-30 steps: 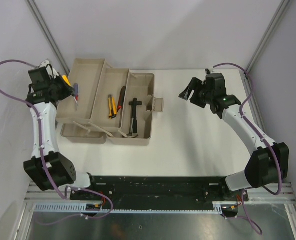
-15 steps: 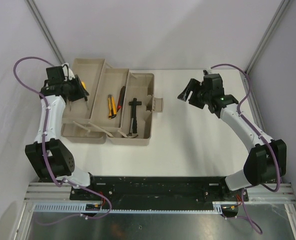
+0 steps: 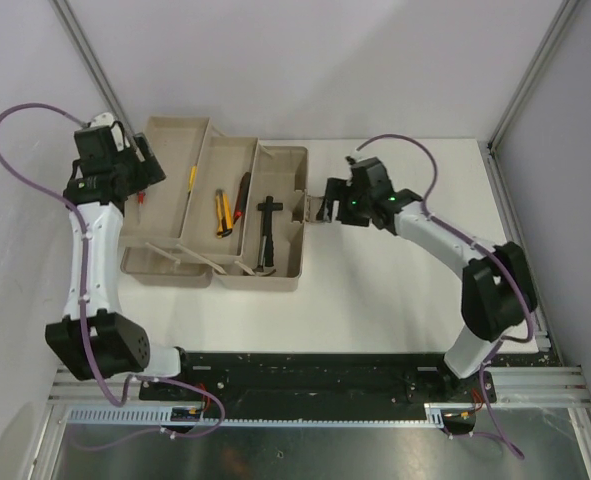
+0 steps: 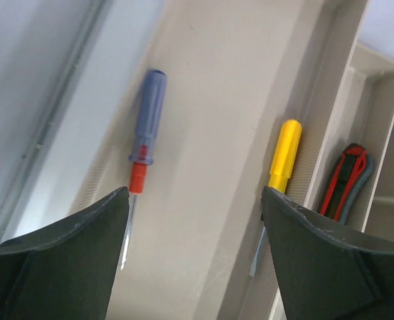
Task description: Pack the tool kit
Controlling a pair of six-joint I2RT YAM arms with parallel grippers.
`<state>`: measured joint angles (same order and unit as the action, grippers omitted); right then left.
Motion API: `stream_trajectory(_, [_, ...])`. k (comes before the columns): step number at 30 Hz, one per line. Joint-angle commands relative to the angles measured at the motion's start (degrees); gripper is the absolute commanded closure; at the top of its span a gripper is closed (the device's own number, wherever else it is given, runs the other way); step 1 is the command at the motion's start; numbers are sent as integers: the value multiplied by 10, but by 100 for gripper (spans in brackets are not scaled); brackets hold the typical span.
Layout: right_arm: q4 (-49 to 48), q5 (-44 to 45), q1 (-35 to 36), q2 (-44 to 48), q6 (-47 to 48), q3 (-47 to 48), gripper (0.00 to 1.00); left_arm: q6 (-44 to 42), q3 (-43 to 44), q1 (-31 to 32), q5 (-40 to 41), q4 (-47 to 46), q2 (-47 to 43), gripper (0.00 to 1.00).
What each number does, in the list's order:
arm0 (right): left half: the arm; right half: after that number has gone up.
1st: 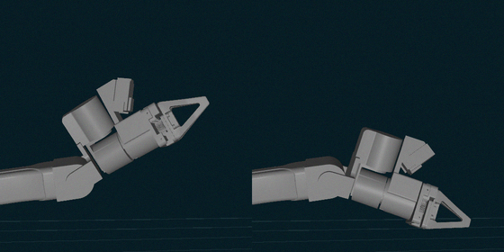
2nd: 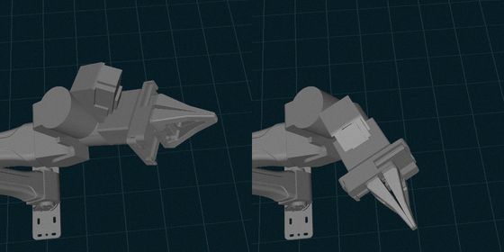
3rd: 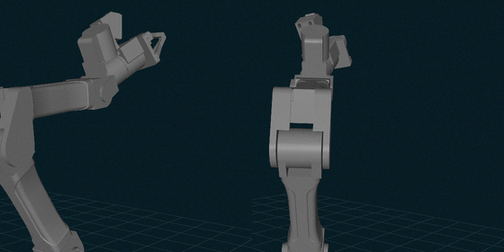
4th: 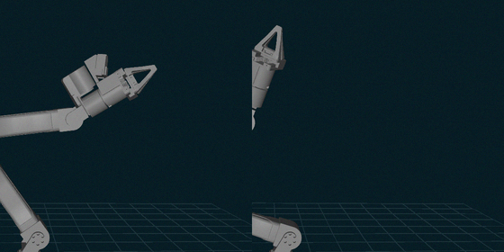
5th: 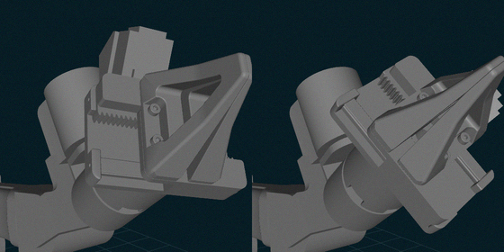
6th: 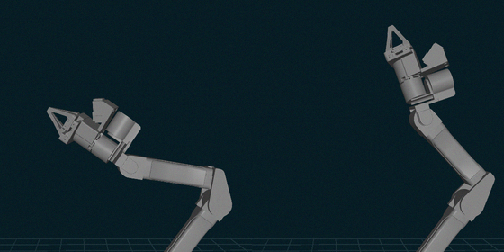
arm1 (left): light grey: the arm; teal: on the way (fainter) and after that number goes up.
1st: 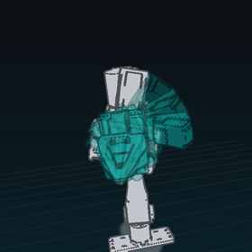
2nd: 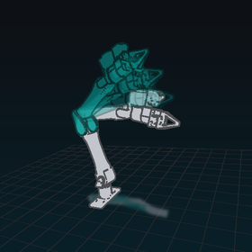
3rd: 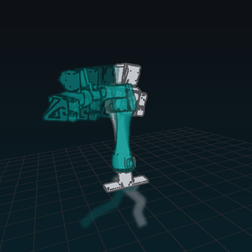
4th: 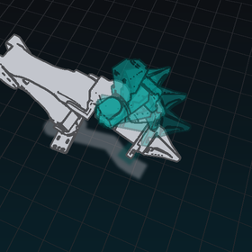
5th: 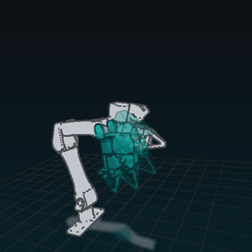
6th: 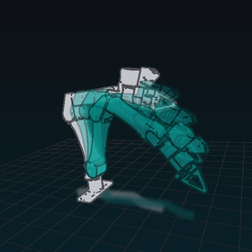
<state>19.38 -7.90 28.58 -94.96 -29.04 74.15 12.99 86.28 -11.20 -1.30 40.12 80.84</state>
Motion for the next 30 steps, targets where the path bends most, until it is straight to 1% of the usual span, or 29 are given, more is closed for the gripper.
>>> stream_trajectory(1, [29,80,65,-37,48,85,24,15,26,-2,99,-16,-58,16])
stream_trajectory(5, [91,147,120,-86,49,146,25,35,11,-12,159,-17,-81,12])
stream_trajectory(8, [137,172,150,-132,36,189,27,47,1,-26,157,-16,-92,11])
stream_trajectory(11, [193,193,159,-174,9,229,38,50,-2,-33,150,-16,-98,10])
stream_trajectory(14, [237,226,158,-190,-8,248,48,51,-5,-37,141,-15,-102,10])
stream_trajectory(19, [254,248,159,-184,-22,242,56,54,-16,-38,134,-16,-105,9])
stream_trajectory(22, [255,249,164,-182,-25,238,57,56,-20,-39,132,-17,-105,9])
stream_trajectory(27, [241,225,163,-192,-27,229,59,60,-20,-39,129,-17,-102,9])
stream_trajectory(30, [226,188,151,-207,-25,234,71,61,-20,-40,118,-18,-102,9])
